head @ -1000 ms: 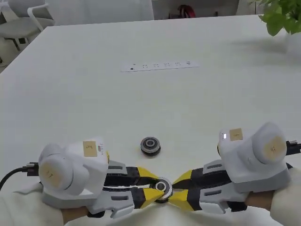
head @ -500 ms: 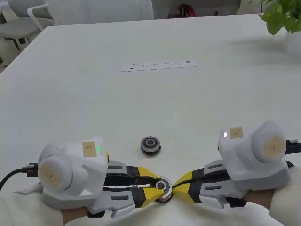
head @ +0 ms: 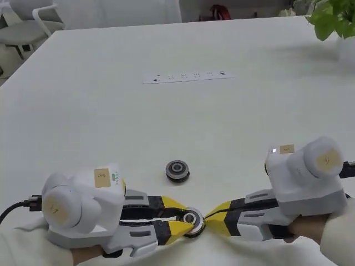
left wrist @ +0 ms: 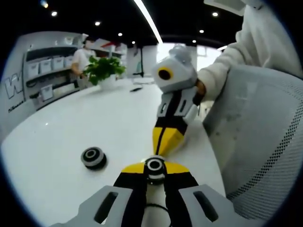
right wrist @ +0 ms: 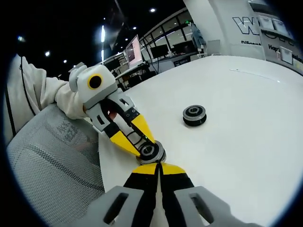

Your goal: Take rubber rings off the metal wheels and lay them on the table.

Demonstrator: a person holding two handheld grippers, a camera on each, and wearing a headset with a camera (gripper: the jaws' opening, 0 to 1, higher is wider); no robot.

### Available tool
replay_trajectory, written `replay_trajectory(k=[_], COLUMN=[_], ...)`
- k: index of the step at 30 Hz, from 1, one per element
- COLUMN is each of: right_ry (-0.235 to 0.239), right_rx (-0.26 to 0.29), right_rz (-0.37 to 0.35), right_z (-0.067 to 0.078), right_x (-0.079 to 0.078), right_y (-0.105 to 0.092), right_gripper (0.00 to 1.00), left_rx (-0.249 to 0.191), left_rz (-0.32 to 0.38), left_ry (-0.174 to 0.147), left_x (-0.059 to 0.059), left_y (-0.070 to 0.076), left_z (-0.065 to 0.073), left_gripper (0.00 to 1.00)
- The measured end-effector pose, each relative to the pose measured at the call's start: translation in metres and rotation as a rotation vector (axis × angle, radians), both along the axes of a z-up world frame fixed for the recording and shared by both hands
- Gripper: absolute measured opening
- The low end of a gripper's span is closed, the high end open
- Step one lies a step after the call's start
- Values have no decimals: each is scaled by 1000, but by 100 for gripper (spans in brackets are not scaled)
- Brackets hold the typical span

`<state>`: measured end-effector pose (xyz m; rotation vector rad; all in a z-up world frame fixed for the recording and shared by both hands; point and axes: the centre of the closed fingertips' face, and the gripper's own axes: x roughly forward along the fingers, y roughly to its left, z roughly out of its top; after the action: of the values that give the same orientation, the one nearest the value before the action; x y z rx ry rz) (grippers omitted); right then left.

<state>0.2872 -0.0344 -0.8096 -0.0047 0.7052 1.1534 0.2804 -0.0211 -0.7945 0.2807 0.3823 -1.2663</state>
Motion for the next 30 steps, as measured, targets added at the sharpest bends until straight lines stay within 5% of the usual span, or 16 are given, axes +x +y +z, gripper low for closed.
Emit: replay_trajectory(k=[16, 30], right_ry=[173, 223], right_rx=[138, 178], right_rz=[-111, -131], right_z=[7, 11], right_x=[3, 2], right_y=[-1, 1], right_gripper=[0, 0], left_rx=[-9, -5], left_rz=[2, -1], left_ry=[-2, -14], left_x=[1, 1], left_y=[0, -1], left_z=[-1, -1], left_gripper=[14, 13])
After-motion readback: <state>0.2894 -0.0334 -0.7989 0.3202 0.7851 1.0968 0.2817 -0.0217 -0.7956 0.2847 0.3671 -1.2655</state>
